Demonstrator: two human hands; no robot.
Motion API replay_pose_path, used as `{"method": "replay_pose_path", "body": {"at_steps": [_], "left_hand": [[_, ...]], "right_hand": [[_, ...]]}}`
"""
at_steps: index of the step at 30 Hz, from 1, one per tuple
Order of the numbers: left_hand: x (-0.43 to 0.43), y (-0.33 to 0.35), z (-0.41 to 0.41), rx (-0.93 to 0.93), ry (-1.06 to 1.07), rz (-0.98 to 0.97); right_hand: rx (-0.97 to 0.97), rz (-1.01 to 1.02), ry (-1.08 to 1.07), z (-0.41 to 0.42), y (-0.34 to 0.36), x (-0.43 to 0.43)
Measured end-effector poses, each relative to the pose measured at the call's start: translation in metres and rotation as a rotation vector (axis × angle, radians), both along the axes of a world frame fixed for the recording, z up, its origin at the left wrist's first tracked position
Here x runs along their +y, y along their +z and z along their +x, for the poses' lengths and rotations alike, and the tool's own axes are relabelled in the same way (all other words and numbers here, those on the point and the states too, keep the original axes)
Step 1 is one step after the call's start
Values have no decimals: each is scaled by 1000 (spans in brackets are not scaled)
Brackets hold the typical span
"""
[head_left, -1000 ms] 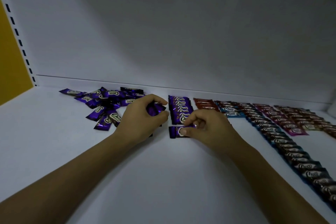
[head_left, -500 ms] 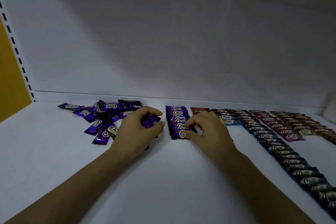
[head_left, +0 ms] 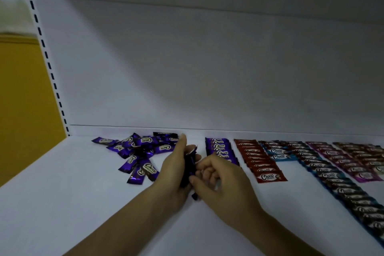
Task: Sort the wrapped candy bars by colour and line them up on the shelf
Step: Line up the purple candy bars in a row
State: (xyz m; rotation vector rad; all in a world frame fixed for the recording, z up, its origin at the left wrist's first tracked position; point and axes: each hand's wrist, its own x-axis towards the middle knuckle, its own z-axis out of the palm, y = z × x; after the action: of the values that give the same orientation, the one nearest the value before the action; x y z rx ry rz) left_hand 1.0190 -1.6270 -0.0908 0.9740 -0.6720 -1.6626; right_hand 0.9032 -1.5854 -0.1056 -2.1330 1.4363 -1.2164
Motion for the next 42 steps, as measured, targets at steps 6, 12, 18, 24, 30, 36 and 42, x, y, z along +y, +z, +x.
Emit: {"method": "replay_pose_path", "body": {"at_steps": [6, 12, 18, 24, 30, 36, 42], "left_hand": [[-2, -3, -4, -44, -15, -162], [-6, 4, 3, 69, 90, -129], [-12, 13, 28, -155, 201, -271], [1, 6, 19, -393, -51, -475], [6, -5, 8, -552, -134, -689], [2, -12, 9, -622, -115, -702], [-8, -19, 15, -684, -36, -659]], "right_hand": [[-107, 28, -17, -5, 5, -2], [-31, 100, -40, -6, 5, -1], [-506, 326, 29, -13, 19, -2], [-648, 301, -19, -26, 23, -1], [-432, 205, 3, -39, 25, 2], [-201, 156, -171, -72, 29, -1], [95, 286, -219, -72, 17, -3]]}}
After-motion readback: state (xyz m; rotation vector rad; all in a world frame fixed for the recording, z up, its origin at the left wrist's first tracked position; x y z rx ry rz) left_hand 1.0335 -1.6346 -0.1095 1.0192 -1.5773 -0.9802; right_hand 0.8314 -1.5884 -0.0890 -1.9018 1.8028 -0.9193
